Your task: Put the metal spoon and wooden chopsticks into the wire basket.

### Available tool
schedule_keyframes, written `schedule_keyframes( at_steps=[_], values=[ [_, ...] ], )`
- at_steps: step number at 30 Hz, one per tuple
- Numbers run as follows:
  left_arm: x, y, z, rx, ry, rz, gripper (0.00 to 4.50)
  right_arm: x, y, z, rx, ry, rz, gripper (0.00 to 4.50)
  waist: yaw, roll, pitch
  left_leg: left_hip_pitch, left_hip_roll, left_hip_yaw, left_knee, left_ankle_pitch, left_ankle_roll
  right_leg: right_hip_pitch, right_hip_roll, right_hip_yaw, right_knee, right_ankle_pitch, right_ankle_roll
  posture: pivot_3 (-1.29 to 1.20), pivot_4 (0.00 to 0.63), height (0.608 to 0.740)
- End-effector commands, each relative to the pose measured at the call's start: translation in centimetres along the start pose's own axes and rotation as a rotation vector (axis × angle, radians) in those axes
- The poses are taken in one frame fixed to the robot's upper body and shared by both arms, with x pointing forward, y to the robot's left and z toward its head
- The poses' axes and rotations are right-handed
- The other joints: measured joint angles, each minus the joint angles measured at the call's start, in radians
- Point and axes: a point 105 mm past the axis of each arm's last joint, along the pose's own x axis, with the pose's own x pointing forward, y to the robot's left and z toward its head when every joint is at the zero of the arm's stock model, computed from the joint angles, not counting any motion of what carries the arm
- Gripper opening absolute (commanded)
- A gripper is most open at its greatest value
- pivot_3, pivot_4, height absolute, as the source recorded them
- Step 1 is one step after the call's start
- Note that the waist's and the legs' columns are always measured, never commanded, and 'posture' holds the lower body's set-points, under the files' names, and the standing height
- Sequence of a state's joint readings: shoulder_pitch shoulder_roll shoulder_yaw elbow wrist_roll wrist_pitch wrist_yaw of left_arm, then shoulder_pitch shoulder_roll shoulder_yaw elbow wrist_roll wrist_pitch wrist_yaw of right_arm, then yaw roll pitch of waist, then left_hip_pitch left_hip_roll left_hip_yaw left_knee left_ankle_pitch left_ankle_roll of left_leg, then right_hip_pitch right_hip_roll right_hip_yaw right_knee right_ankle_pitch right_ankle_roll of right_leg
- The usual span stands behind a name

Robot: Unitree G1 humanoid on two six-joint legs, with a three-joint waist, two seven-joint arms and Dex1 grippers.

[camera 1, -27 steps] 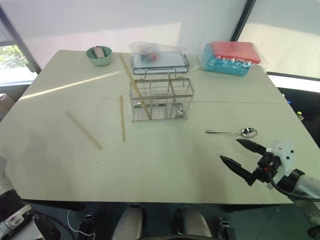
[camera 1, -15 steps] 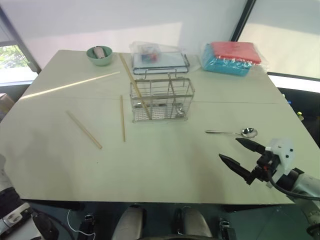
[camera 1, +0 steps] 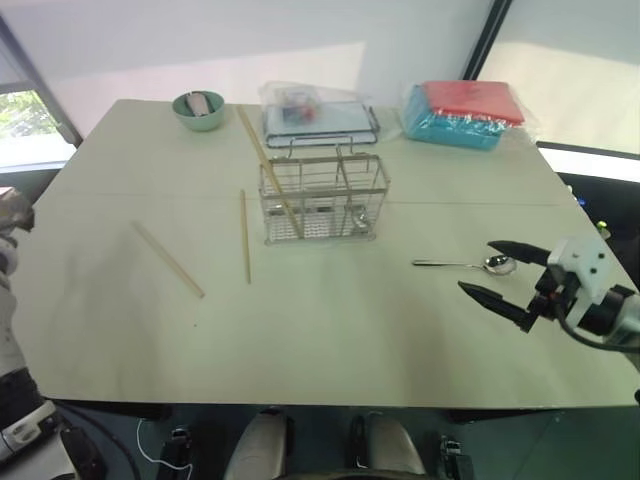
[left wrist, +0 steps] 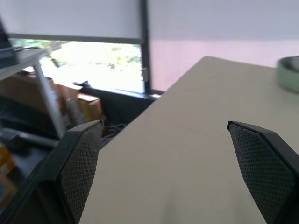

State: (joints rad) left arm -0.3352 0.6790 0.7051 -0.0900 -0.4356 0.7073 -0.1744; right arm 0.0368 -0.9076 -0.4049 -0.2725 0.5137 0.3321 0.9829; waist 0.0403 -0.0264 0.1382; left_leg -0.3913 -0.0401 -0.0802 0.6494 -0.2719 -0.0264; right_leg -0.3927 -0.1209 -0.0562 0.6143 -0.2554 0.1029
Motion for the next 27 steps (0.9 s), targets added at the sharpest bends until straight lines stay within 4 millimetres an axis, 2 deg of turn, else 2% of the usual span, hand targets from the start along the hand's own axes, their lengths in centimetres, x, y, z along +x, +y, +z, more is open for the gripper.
schedule_keyframes(
  at_steps=[1,2,3,4,6,8,10,17,22,27],
  values=[
    [-0.6,-6.8,4.3,0.016,-0.09,-0.423,4.47,0.3,-1.8,1.6,-0.136,0.009,0.059,4.5,-0.001,0.001,0.001,0.0,0.0,0.0,0.001,0.0,0.0,0.0,0.0,0.0,0.0,0.0,0.0,0.0,0.15,0.667],
    [-0.9,-8.2,4.5,0.013,-0.083,-0.513,4.47,0.6,-2.1,1.7,-0.154,0.014,0.077,4.5,-0.002,0.001,0.001,0.0,0.0,0.0,0.001,0.0,0.0,0.0,0.0,0.0,0.0,0.0,0.0,0.0,0.15,0.667],
    [-1.8,-10.7,4.7,0.023,-0.062,-0.674,4.47,1.2,-2.4,1.8,-0.172,0.023,0.114,4.5,-0.003,0.001,0.001,0.0,0.0,0.0,0.0,0.0,0.0,0.001,0.0,0.0,-0.001,0.0,0.0,0.0,0.15,0.667],
    [-2.6,-12.3,4.8,0.031,-0.044,-0.784,4.47,1.6,-2.6,1.9,-0.183,0.03,0.14,4.5,-0.006,0.001,0.001,0.001,0.0,0.0,0.0,0.0,0.0,0.001,0.0,0.0,-0.001,0.0,0.0,0.0,0.15,0.667],
    [-6.5,-16.4,3.5,0.152,0.036,-1.141,4.47,2.6,-2.7,1.6,-0.207,0.054,0.233,4.5,-0.017,0.004,0.003,0.0,0.0,0.001,-0.001,0.0,0.0,0.0,0.001,0.0,-0.001,0.0,0.0,0.0,0.15,0.667],
    [-8.0,-18.0,2.3,0.192,0.109,-1.293,4.47,3.5,-3.4,1.0,-0.233,0.088,0.268,4.5,-0.031,0.008,0.005,0.0,-0.001,0.003,-0.002,0.0,0.001,0.0,0.0,0.001,-0.001,0.0,0.0,0.0,0.15,0.667],
    [-8.0,-18.8,2.0,0.19,0.14,-1.338,4.47,4.3,-4.2,0.5,-0.25,0.11,0.271,4.5,-0.033,0.01,0.006,0.001,-0.001,0.003,-0.002,0.0,0.001,0.0,0.0,0.001,-0.001,0.0,0.0,0.0,0.15,0.667],
    [-10.3,-21.2,1.7,0.327,0.172,-1.616,4.47,7.4,-6.7,-1.4,-0.292,0.269,0.287,4.5,-0.054,0.011,0.008,0.001,0.0,0.003,-0.001,0.0,0.001,0.001,0.002,0.001,0.0,0.0,0.0,0.0,0.15,0.667],
    [-10.4,-22.5,1.8,0.367,0.164,-1.694,4.47,8.5,-7.2,-3.6,-0.257,0.444,0.337,4.5,-0.055,0.011,0.009,0.001,0.0,0.003,-0.001,0.0,0.001,0.0,0.003,0.001,0.0,0.002,0.003,0.0,0.15,0.667],
    [-10.3,-23.2,2.4,0.385,0.139,-1.701,4.47,8.8,-7.4,-4.9,-0.203,0.565,0.369,4.5,-0.056,0.011,0.01,0.001,-0.001,0.002,-0.002,0.001,0.0,0.0,0.003,0.001,0.0,0.002,0.004,0.0,0.15,0.667]
  ],
)
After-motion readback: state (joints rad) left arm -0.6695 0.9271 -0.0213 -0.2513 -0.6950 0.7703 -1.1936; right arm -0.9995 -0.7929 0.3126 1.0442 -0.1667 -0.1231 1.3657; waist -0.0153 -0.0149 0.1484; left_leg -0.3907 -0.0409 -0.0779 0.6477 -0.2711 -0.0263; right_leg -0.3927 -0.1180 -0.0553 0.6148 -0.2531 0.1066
